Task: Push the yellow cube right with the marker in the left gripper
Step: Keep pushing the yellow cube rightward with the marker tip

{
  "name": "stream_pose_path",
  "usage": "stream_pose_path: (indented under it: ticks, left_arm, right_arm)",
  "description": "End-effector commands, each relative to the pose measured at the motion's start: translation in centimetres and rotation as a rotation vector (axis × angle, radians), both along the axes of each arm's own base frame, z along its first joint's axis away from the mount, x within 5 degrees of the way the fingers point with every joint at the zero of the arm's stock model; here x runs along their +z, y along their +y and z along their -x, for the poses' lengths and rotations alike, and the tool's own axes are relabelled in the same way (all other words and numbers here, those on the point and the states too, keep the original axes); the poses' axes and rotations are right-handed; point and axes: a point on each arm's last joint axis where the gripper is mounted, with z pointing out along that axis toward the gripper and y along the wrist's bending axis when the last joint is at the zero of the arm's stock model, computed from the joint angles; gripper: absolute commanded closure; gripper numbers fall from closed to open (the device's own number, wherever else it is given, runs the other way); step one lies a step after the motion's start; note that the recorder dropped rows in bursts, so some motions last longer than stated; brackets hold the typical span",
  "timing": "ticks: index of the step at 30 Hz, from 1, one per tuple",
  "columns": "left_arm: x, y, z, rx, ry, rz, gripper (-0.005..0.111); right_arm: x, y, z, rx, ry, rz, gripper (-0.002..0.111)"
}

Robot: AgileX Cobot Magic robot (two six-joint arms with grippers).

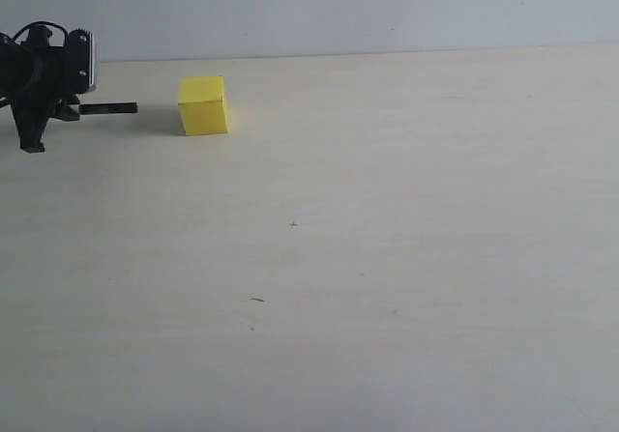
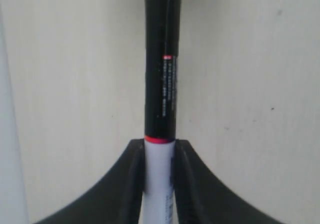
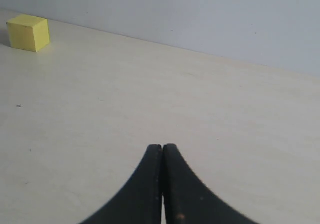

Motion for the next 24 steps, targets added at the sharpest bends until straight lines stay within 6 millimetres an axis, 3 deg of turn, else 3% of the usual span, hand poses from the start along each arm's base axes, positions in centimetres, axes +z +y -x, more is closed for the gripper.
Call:
stream_pose_path:
  ticks: [1, 5, 7, 9, 12, 18, 24]
  left_arm:
    - [0.9, -0.5, -0.5, 0.012, -0.072, -0.005, 0.107]
    - [0.8, -4.2, -0.6, -0.026, -0.089, 0.038, 0.107]
    - [0.7, -7.9, -0.2, -0.099, -0.081, 0.045, 0.107]
    - [0.6, -9.9, 0.3, -0.145, -0.059, 0.047, 0.107]
    - [0.8, -9.9, 0.4, -0.140, -0.060, 0.050, 0.107]
    - [0.9, -7.2, 0.0, -0.060, -0.050, 0.061, 0.107]
    - [0.9, -7.2, 0.0, -0.056, -0.045, 0.067, 0.107]
  right_arm:
    - [0.0, 0.0, 0.0, 0.000, -0.013, -0.002, 0.108]
    - [0.0, 0.0, 0.0, 0.000, -0.013, -0.002, 0.108]
    - [0.0, 0.0, 0.0, 0.000, -0.013, -0.002, 0.108]
    - [0.0, 0.0, 0.0, 0.000, -0.013, -0.002, 0.108]
    - [0.0, 0.0, 0.0, 0.000, -0.013, -0.002, 0.108]
    - [0.0, 0.0, 0.0, 0.000, -0.013, -0.002, 0.108]
    - [0.0, 0.0, 0.0, 0.000, -0.013, -0.002, 0.108]
